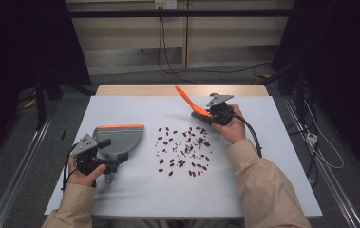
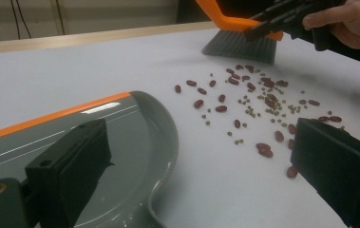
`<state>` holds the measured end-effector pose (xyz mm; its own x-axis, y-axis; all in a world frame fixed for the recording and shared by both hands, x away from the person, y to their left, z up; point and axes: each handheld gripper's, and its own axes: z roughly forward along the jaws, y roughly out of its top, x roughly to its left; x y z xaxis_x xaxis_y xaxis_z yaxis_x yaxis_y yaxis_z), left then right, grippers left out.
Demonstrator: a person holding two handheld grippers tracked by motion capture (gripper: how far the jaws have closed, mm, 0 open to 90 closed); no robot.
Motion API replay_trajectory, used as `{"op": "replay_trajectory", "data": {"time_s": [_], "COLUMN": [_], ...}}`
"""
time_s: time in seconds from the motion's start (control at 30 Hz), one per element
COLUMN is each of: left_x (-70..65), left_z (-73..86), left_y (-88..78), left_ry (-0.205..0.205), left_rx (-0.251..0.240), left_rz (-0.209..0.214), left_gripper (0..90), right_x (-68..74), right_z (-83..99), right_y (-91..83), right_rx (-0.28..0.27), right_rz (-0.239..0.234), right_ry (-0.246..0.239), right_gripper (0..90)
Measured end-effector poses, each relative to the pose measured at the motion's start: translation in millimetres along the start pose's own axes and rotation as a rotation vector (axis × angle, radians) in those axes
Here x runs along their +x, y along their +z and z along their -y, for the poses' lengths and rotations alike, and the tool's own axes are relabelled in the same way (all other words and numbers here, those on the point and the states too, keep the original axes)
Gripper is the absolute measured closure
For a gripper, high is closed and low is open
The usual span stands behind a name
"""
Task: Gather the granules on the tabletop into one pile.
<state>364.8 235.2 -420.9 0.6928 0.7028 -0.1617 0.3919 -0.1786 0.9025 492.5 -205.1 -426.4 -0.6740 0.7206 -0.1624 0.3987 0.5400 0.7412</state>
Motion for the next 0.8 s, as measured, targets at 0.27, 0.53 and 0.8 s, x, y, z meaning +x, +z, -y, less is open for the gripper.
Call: {"op": "replay_trajectory", "data": {"time_s": [0.27, 0.53, 0.8], "left_x": [0.9, -0.1, -2.1], "left_z": [1.3, 1.1, 1.9], "left_y": [-1.2, -2.0, -1.5], "left_ry": [-0.004, 0.005, 0.017], "left_rx": [-0.005, -0.008, -0.004], "left_rz": [-0.004, 0.000, 0.011], "left_gripper": [5.7, 5.7, 5.6], "right_x": [16.0, 31.9, 43.9], "right_z": [4.1, 9.9, 13.7], "right_y": [-12.9, -24.3, -33.3], "right_rx": [-0.005, -0.010, -0.017], "right_rz": [-0.092, -0.137, -0.159], "right_ry": [-0.063, -0.115, -0.126], "right_gripper": [71.5, 71.4, 71.4]}}
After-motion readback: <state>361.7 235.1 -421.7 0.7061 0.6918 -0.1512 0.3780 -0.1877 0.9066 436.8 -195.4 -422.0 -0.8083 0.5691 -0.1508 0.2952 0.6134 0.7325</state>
